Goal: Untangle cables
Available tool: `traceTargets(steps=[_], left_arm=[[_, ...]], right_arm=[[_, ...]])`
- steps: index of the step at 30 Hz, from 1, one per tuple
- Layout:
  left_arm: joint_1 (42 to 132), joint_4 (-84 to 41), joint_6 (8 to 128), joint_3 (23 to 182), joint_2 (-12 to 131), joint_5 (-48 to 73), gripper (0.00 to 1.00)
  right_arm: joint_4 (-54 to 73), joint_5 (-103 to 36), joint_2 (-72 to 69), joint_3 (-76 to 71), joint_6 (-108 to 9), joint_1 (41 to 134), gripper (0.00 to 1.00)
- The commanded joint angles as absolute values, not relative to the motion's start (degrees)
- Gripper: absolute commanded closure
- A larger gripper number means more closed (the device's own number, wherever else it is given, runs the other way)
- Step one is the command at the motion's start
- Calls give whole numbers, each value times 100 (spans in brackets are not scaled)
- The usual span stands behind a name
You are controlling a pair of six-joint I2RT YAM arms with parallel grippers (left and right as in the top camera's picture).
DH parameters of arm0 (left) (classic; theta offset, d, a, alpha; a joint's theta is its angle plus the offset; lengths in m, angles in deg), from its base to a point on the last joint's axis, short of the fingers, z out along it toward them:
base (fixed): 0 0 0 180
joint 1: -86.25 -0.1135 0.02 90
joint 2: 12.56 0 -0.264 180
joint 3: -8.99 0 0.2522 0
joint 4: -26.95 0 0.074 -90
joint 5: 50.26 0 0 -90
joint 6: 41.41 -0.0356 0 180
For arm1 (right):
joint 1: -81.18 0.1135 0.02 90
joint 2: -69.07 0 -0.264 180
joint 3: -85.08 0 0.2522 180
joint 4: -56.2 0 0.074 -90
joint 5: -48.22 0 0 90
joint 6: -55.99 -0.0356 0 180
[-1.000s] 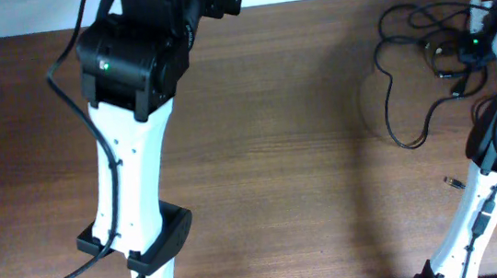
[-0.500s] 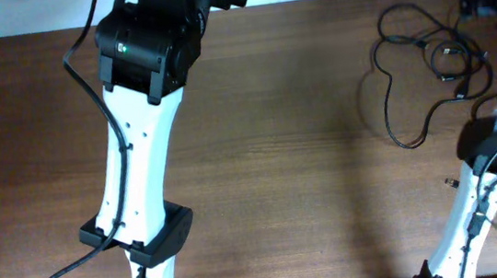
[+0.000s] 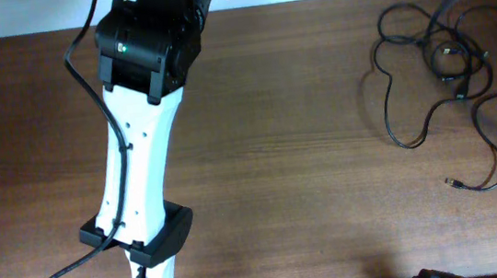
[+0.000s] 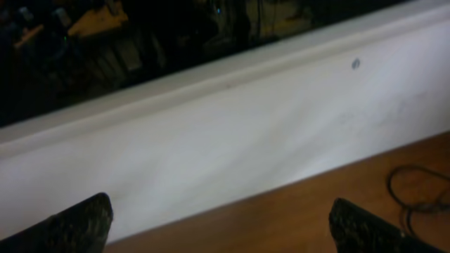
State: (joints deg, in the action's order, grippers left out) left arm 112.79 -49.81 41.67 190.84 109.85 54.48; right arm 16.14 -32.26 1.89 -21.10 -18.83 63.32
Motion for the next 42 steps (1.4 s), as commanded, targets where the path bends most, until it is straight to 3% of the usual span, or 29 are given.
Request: traceTargets(steps=[1, 4, 10, 13, 15, 17, 19, 20, 23, 27, 36, 42], left_arm=[[11238, -5140, 4078, 19106, 10944, 5385, 1], [11227, -5320, 4076, 19106, 10806, 5385, 1], [11220, -5328, 4071, 19103, 9927, 5210, 1], [11223, -5333, 3990, 19103, 9420, 5258, 1], [11223, -5335, 3992, 19103, 9254, 5258, 1], [11223, -5357, 3990, 19106, 9184, 5258, 1], [11223, -5374, 3992, 19106, 9110, 5256, 1], [11223, -5370, 3992, 19106, 9070, 5254, 1], [11223, -5377, 3990, 19106, 8961, 5258, 1], [11223, -5680, 3990, 19106, 8891, 5258, 1], [11223, -5855, 3990, 19106, 8710, 5258, 1], [11223, -6299, 3992, 19106, 8703, 5256, 1]], right_arm=[[2012, -2446, 2071, 82, -3160, 6310, 1], [1612, -1817, 2923, 1758, -3453, 6312, 1], [1994, -455, 4512, 4759, -3774, 6312, 1], [2272, -691, 4958, 5633, -4213, 6312, 1], [2691, -1095, 5033, 6180, -5105, 6312, 1], [2844, -1167, 5033, 6665, -5127, 6312, 1], [2879, -1078, 4921, 6687, -5081, 6312, 6], [2862, -1207, 4862, 6687, -5081, 6312, 1], [2868, -1231, 4694, 6687, -5092, 6312, 1], [3996, -1141, 4672, 6687, -9553, 6312, 1], [2807, -4872, 4630, 6687, -9258, 6312, 1], [2809, -4977, 4609, 6687, -9256, 6312, 1]])
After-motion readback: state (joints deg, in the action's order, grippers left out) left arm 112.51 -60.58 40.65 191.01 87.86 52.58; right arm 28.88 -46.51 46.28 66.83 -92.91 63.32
